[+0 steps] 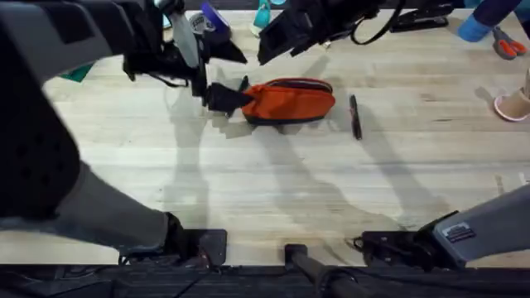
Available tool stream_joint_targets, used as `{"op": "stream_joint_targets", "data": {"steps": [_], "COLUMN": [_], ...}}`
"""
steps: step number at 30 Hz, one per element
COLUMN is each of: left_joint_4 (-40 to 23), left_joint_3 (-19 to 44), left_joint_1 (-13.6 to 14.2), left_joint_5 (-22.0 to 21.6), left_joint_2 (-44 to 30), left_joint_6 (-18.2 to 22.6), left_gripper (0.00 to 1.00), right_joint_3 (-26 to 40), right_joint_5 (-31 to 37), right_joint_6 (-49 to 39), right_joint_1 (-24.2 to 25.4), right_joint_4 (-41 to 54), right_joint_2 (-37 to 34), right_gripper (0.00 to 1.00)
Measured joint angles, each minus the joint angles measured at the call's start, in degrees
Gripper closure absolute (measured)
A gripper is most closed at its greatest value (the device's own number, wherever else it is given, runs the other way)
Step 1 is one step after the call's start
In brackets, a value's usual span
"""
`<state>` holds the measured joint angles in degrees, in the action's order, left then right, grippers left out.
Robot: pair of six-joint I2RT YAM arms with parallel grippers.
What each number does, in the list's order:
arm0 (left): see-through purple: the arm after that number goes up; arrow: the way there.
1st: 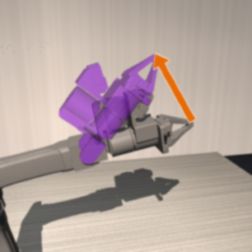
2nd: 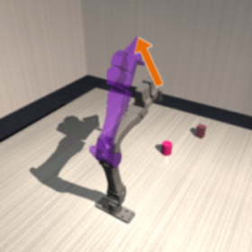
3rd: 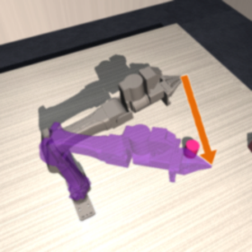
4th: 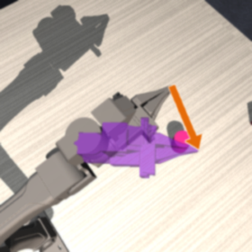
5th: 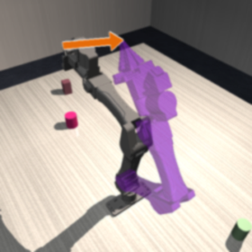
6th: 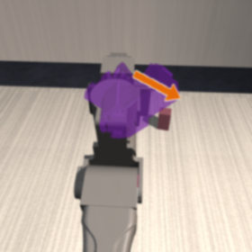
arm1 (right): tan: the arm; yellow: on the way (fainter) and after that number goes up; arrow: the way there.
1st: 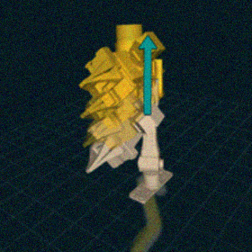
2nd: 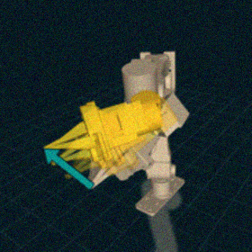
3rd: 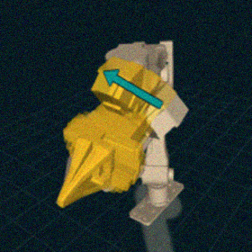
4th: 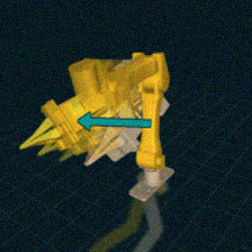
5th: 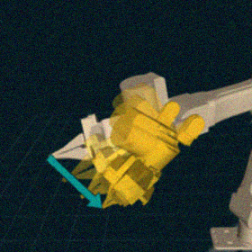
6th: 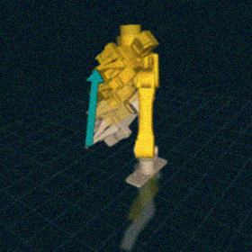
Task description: Unzip the bag, pick up the pens from the table one at a time and place them inside, then zip the bag closed.
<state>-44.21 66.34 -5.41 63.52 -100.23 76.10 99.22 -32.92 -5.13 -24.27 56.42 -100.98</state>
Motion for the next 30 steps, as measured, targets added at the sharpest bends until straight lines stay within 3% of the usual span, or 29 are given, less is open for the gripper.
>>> {"op": "stream_joint_targets", "data": {"steps": [5,15,20,30], "left_joint_4": [0.01,-0.17,-0.63,-9.99], "left_joint_3": [1.53,1.58,1.58,1.65], "left_joint_1": [0.00,0.00,0.00,0.01], "left_joint_5": [-4.70,-7.65,-11.26,-15.42], "left_joint_2": [6.55,19.34,25.82,33.30], "left_joint_6": [-6.75,-18.51,-25.55,-29.82], "left_gripper": [0.008,0.007,0.008,0.007], "right_joint_3": [1.62,8.63,11.53,11.84], "right_joint_5": [0.19,0.35,0.37,4.18], "right_joint_6": [-0.25,-3.30,-6.60,-15.04], "right_joint_1": [1.69,4.38,5.87,6.40], "right_joint_4": [3.54,10.83,16.29,25.23], "right_joint_2": [-0.01,1.08,1.28,1.28], "right_gripper": [0.006,0.006,0.006,0.006]}}
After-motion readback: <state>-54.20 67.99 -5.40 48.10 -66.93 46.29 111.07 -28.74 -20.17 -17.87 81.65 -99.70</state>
